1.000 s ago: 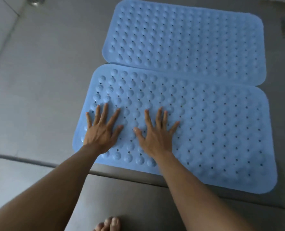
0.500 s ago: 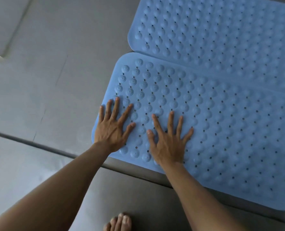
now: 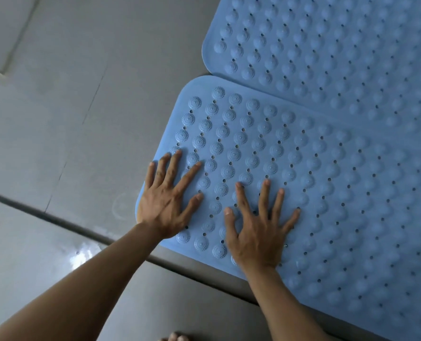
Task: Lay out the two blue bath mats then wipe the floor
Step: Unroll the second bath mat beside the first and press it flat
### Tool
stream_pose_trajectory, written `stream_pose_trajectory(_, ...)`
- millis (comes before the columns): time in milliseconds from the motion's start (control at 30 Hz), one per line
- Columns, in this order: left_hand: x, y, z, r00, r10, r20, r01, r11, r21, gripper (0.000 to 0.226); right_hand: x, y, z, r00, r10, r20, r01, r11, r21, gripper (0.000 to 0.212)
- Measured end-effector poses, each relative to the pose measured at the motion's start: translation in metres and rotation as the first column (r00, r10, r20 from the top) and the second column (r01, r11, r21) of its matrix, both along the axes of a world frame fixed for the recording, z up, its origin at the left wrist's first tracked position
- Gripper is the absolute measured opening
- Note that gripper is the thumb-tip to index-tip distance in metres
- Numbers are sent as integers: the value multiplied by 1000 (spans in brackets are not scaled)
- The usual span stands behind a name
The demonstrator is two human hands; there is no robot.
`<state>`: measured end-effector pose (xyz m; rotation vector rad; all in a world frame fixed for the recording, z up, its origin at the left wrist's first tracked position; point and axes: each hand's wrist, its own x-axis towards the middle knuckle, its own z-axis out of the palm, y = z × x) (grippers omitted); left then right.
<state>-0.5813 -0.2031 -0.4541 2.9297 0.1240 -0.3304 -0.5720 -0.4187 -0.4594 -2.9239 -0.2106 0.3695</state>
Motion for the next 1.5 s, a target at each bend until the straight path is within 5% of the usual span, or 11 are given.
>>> stream_pose_trajectory(300,5,-6,13,995,1,-100,6,998,68,67,7,-1,18,981,75,-177,-79,997,-18,54)
stream_pose_trajectory(533,21,-33,45,966,26,-259,34,973,226,70,16,-54,41,940,241,-243,-190,958,217,58)
stream_pose_trajectory(733,15,-122,41,994,-72,-82,83,988,132,64,4,-153,45,987,74,-144,-60,993,99,70)
stream_pose_trajectory(1067,18,-281,24,950,-296,-104,300,953,29,73,-17,-287,31,929,-322,-181,295,942,-159,96)
stream_pose_trajectory(1500,20,-315,9,971,-181,-154,192,980,58,84,-15,-305,16,932,-326,-161,312,944,-106,99)
